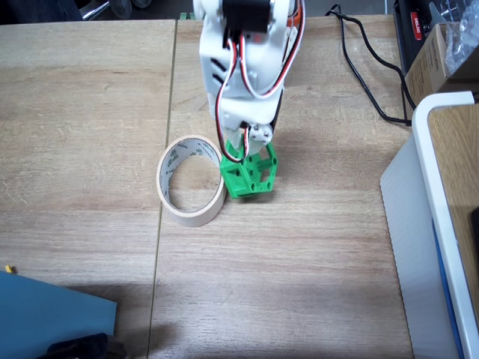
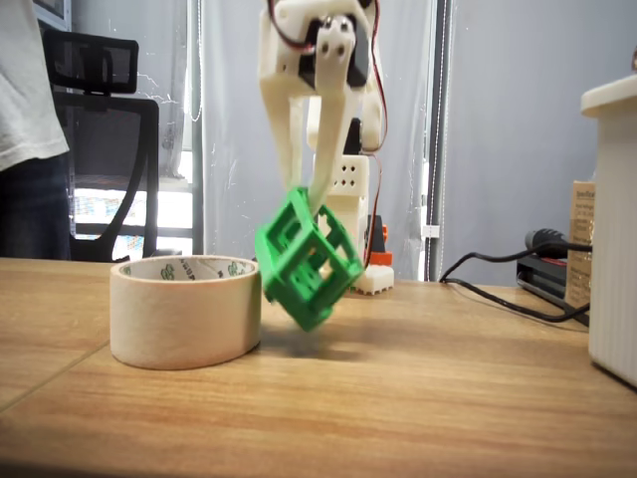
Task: Grasp a component and put it in the bin.
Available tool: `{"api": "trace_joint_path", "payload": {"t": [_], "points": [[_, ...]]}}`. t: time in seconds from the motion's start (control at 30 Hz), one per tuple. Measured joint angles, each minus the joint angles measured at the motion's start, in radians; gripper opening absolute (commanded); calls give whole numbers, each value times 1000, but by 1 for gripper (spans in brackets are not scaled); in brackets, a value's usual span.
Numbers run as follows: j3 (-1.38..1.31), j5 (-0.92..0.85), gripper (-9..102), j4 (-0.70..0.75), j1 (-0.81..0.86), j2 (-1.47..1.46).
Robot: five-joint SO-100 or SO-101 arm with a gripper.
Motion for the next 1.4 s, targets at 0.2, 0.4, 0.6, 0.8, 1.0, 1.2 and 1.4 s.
{"api": "trace_joint_path", "payload": {"t": [0.2, 0.4, 0.6, 0.8, 1.0, 1.2, 1.4], "points": [[0, 0, 0, 3, -35, 86], [0, 0, 0, 5, -28, 164], [0, 0, 0, 5, -29, 202], [0, -3, 0, 5, 63, 207], [0, 0, 0, 5, 178, 207], [-18, 0, 0, 5, 236, 207], [-158, -2, 0, 5, 295, 160]]}}
